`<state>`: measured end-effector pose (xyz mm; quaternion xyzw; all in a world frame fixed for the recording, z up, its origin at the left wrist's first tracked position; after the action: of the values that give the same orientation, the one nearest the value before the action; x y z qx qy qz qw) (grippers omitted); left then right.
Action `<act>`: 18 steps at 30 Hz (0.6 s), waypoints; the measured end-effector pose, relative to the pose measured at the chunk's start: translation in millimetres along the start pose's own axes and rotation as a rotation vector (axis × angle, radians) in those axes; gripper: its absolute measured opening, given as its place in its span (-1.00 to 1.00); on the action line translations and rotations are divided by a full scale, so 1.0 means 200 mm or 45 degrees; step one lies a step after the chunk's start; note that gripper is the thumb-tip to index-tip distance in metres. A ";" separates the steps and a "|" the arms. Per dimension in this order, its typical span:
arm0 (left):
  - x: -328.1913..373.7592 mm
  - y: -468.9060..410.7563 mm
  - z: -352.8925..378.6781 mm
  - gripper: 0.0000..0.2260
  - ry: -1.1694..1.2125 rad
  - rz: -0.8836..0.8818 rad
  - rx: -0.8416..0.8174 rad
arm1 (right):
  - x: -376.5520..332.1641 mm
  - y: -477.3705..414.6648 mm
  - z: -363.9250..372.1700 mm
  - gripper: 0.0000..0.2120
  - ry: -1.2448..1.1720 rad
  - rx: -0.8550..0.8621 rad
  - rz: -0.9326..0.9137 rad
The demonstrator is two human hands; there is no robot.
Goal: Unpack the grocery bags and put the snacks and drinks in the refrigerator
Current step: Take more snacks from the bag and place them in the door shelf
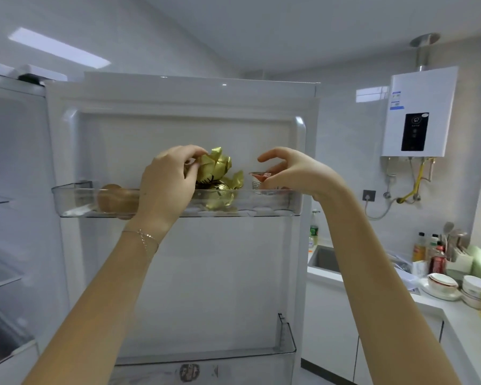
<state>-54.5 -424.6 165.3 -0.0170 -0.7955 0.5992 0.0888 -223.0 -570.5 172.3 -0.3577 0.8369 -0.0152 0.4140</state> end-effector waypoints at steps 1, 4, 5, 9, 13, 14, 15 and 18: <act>-0.01 0.00 0.00 -0.79 0.004 -0.005 -0.017 | 0.00 -0.01 0.00 -0.50 0.013 -0.010 0.014; -0.03 0.01 0.00 -0.74 0.016 -0.029 -0.063 | -0.01 -0.05 0.01 -0.47 0.166 -0.072 0.081; -0.03 0.02 0.00 -0.75 0.012 -0.030 -0.067 | -0.01 -0.06 0.02 -0.46 0.216 -0.105 0.110; -0.02 0.03 0.01 -0.74 -0.012 -0.017 -0.103 | -0.01 -0.11 0.07 -0.46 0.402 -0.099 0.161; -0.02 0.04 0.00 -0.76 -0.013 0.010 -0.086 | -0.01 -0.11 0.06 -0.42 0.446 -0.020 0.155; -0.02 0.04 -0.01 -0.79 0.017 0.016 -0.080 | -0.01 -0.11 0.06 -0.41 0.444 -0.024 0.157; -0.02 0.04 -0.01 -0.81 0.044 0.023 -0.077 | -0.01 -0.11 0.06 -0.39 0.447 -0.033 0.156; -0.01 0.05 -0.02 -0.84 0.060 0.032 -0.081 | -0.02 -0.11 0.07 -0.32 0.453 -0.051 0.140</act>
<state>-52.7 -418.2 156.1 -0.0439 -0.8116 0.5741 0.0993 -199.0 -581.0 172.5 -0.3113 0.9154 -0.0388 0.2523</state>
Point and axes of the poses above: each hand's wrist, its own y-axis away from the middle knuckle, its own z-axis out of the palm, x = y × z, the point moved 6 cm from there along -y, towards the middle knuckle, and after that the axes turned 8 degrees about z, right-handed, at the moved point
